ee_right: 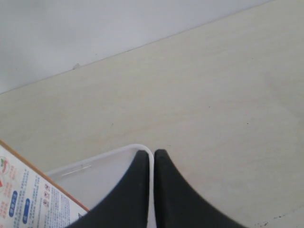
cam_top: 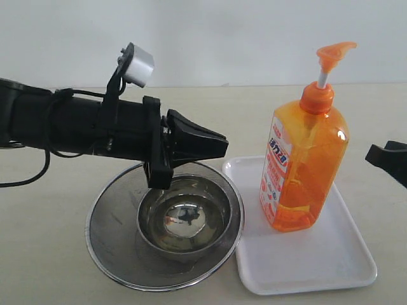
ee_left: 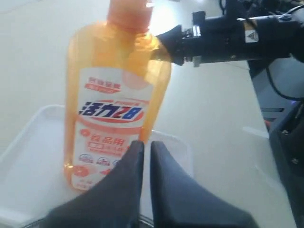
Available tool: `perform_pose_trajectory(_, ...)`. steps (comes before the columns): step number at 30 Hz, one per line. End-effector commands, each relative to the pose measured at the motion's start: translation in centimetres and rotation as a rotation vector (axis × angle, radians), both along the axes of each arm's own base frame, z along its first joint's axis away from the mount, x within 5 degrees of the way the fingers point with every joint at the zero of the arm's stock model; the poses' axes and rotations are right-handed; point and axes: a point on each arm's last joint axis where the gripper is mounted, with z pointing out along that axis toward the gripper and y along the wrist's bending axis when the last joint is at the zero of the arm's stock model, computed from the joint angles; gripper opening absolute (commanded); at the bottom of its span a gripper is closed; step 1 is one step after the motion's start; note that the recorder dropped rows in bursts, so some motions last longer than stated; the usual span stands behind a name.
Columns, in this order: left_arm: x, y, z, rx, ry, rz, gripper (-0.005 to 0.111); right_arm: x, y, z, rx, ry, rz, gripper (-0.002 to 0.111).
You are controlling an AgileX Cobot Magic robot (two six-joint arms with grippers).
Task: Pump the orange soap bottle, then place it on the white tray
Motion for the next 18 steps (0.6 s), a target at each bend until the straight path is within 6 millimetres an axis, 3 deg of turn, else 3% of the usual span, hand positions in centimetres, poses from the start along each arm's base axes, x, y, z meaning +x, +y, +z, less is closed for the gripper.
perform_pose_trajectory(1,-1.5,0.9,4.8,-0.048,-0.11,0.051,0.005,0.0,0.0,0.0,-0.007,-0.002,0.002,0.0)
perform_pose_trajectory(2,-2.9,1.6,7.3,-0.079,-0.189,0.059,0.005,0.0,0.0,0.0,-0.007,-0.002,0.002,0.0)
perform_pose_trajectory(5,-5.1,3.5,9.5,-0.041,-0.291,0.186,0.005,0.0,0.0,0.0,-0.007,-0.002,0.002,0.0)
perform_pose_trajectory(11,-9.5,7.4,9.2,0.038,-0.365,0.4,0.005,0.0,0.0,0.0,-0.007,-0.002,0.002,0.0)
perform_pose_trajectory(18,-14.5,11.6,8.2,0.001,-0.384,0.632,0.005,0.1,0.0,0.2,-0.003,-0.026,0.002,0.0)
